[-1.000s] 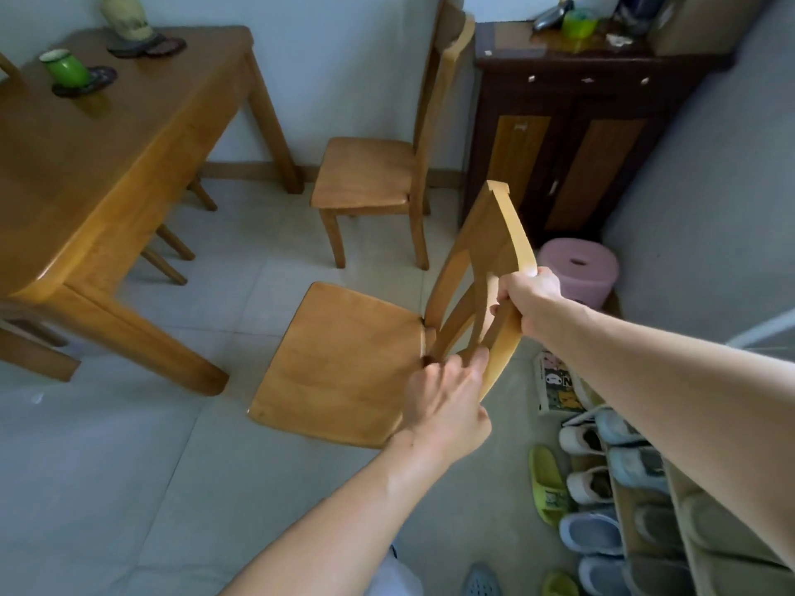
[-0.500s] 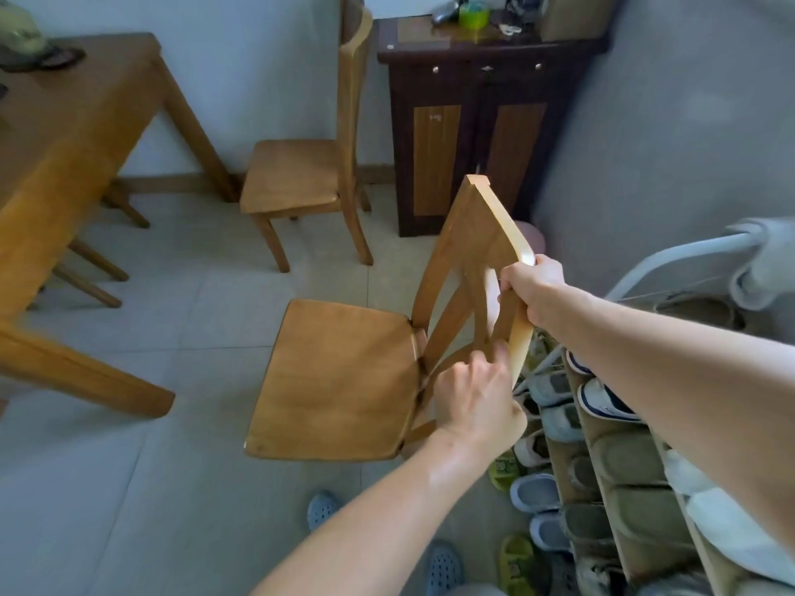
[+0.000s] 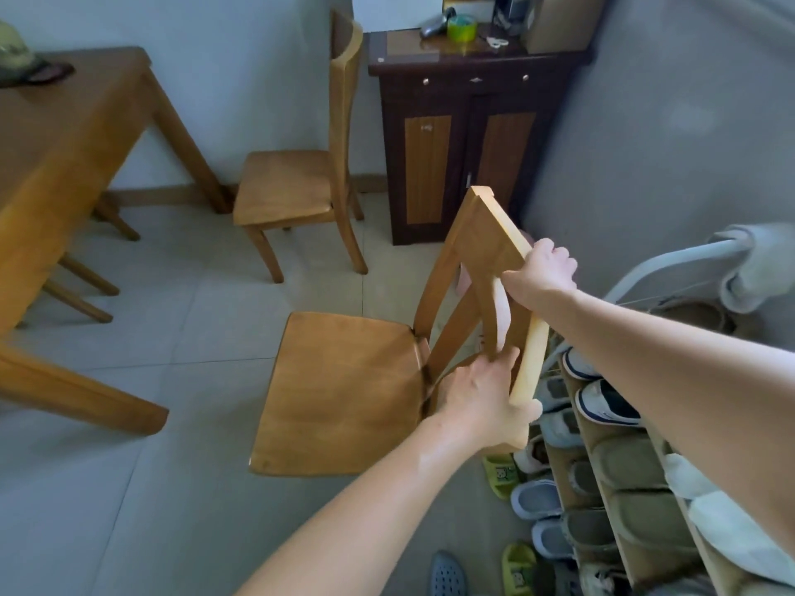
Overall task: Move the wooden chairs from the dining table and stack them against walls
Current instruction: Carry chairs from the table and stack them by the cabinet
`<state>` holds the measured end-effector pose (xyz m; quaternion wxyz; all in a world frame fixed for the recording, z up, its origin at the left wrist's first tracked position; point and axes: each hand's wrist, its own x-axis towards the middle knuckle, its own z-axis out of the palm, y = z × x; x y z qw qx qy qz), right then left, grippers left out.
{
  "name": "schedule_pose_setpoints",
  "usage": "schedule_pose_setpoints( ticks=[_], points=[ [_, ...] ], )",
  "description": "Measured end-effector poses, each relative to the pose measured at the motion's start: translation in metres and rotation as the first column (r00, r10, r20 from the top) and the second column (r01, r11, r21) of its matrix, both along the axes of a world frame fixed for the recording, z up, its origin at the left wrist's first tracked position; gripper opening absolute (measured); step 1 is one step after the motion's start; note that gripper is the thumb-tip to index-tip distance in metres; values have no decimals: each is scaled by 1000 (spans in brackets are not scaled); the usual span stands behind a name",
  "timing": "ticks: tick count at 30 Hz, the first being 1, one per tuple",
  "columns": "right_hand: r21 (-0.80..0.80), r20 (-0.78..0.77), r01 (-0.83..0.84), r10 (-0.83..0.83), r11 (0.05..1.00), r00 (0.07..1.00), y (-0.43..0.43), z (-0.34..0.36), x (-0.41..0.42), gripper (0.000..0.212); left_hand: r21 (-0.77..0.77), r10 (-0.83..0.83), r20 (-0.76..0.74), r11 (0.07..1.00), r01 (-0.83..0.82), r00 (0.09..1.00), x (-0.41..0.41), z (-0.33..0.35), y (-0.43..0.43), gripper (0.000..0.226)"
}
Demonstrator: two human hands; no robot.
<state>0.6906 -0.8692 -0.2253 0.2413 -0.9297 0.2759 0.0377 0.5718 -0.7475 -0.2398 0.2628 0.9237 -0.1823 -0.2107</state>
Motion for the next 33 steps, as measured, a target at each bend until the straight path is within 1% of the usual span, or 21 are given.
schedule_pose_setpoints(
  ticks=[2,3,4,5,7,9,11,14,16,18,20,22,24,29,33],
  points=[
    [-201,84,-130,149,971,985,13,3,0,58,-104,21,-128,994,-34,992,9,0,17,68],
    [-254,111,-191,225,948,968,22,3,-1,58,-164,59,-186,982,-90,981,13,-1,29,67],
    [-274,126,-245,287,930,949,32,3,-2,57,-216,103,-232,964,-155,967,17,-1,42,66],
    [-259,140,-283,326,924,935,44,3,-3,57,-260,144,-264,942,-214,954,20,0,58,66],
    [-171,165,-304,331,937,929,74,2,-3,57,-325,214,-312,892,-315,926,29,2,97,66],
    [-84,197,-279,290,957,936,111,3,-1,50,-369,291,-345,832,-414,892,37,5,145,63],
    [23,232,-242,230,970,945,155,1,1,47,-386,367,-331,788,-480,869,46,9,203,58],
    [191,243,-214,165,958,956,217,-2,7,50,-400,498,-284,715,-574,819,60,18,283,57],
    [243,227,-203,148,949,963,255,-3,14,48,-424,568,-285,648,-633,772,71,24,333,60],
    [272,223,-188,129,944,966,284,-1,21,45,-432,613,-284,604,-670,737,81,31,369,60],
    [311,234,-168,95,936,967,320,2,32,40,-435,633,-279,587,-683,722,93,36,410,57],
    [343,243,-158,75,926,967,347,7,41,34,-443,639,-286,573,-689,714,106,40,437,56],
    [381,242,-154,62,912,968,367,10,52,32,-447,633,-296,570,-689,715,119,41,457,54],
    [463,195,-152,67,873,979,384,16,83,30,-449,596,-358,565,-692,719,157,40,476,47],
    [533,91,-112,74,839,993,376,19,123,24,-467,580,-386,548,-694,718,197,39,473,43]
  ],
)
